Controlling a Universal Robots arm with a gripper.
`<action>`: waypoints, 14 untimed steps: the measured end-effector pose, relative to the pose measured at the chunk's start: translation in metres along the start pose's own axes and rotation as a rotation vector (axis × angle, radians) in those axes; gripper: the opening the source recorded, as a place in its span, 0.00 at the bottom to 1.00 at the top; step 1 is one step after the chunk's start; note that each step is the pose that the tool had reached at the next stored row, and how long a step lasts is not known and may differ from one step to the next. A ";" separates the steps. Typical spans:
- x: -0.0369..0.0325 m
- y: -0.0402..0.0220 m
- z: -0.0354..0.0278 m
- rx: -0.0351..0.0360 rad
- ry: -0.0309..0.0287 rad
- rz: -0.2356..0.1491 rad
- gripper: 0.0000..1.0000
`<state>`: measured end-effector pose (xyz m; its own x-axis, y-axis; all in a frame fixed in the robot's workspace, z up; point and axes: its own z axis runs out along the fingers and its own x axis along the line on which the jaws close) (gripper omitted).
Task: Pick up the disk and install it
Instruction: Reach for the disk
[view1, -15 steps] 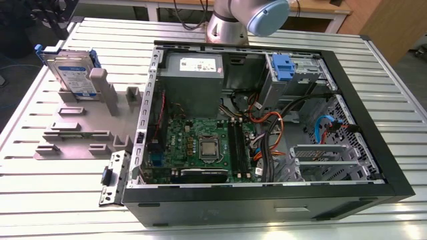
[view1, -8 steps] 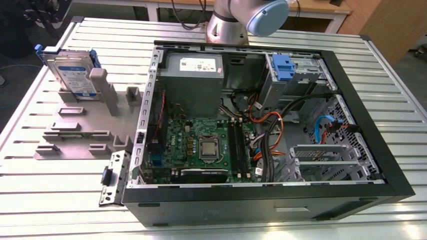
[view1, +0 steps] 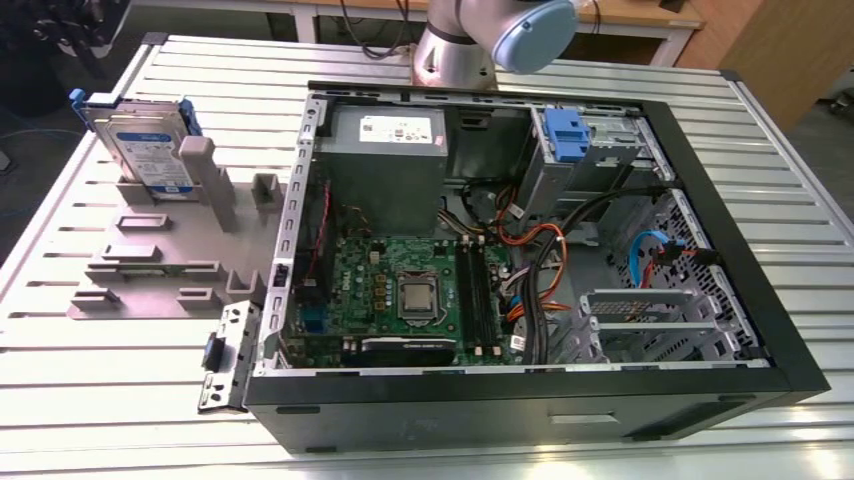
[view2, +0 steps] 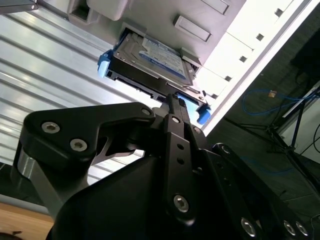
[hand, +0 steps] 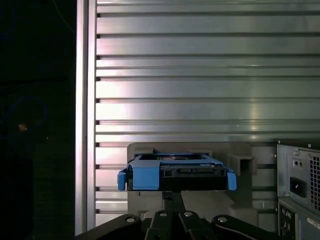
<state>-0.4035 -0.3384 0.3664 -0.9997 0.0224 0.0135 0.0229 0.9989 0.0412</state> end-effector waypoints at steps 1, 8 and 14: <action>0.0015 0.0000 0.0002 0.0000 0.0001 0.000 0.11; 0.0118 -0.0003 0.0016 0.0000 0.0005 0.000 0.11; 0.0171 -0.0005 0.0023 0.0000 0.0007 0.000 0.11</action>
<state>-0.4206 -0.3384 0.3643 -0.9997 0.0223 0.0142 0.0228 0.9989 0.0412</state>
